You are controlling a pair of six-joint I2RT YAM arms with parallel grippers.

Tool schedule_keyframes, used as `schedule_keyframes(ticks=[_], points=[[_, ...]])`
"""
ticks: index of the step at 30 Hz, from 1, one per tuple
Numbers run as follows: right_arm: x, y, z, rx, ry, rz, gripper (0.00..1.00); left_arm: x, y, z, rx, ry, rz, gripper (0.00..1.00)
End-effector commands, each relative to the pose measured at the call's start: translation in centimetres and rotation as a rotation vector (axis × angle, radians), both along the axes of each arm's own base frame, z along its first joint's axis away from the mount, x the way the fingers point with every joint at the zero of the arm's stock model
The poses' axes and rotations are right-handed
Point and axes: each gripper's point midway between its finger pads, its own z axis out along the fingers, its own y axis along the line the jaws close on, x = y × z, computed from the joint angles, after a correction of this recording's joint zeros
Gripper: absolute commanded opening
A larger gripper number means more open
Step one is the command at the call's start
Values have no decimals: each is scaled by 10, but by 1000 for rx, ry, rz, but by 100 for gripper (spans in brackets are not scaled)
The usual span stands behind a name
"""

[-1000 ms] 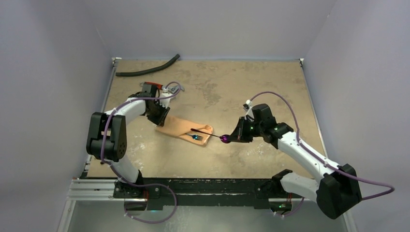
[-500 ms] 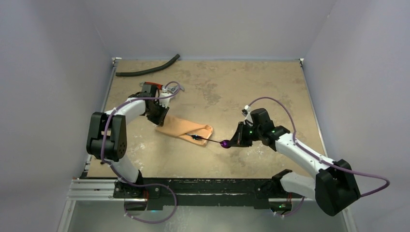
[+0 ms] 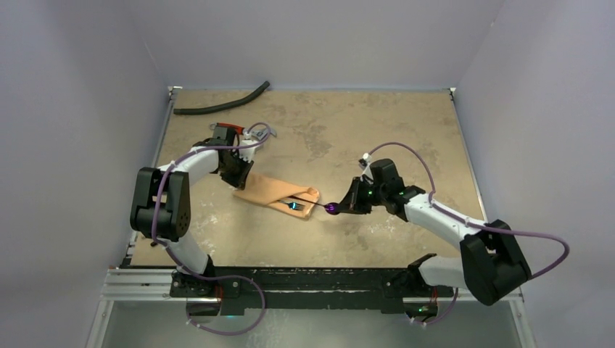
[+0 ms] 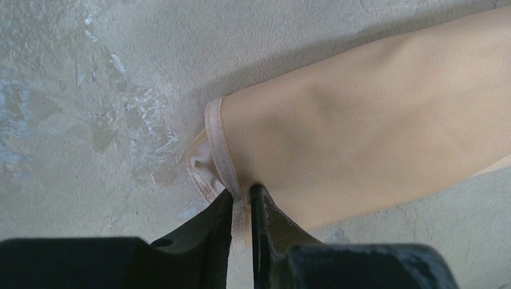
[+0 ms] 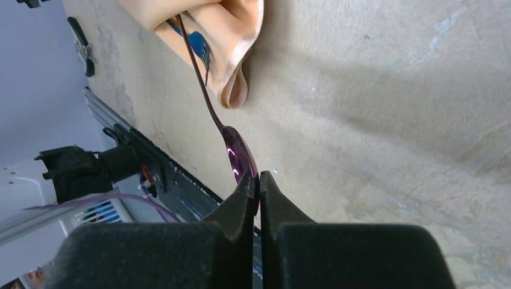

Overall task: Fold the napkin into a case and place the utensils inside
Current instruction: Insert the spoon into the folded napkin.

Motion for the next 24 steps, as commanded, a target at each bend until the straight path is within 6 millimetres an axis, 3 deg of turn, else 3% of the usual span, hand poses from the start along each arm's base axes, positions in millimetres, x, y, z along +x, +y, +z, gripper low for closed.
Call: schedule_keyframes(ticks=[1,9,17,24], points=[[18,20,6,35,-56,-1,0,7,1,2,-11,-9,-8,15],[25,52,0,29,-60,39,0,6,2,1,-4,-6,-22,14],[46,59,-4,6,-79,0,0,4,2,0,-3,-4,-36,12],[62,78,-11,18,-78,2,0,1,3,-2,-2,7,-46,11]])
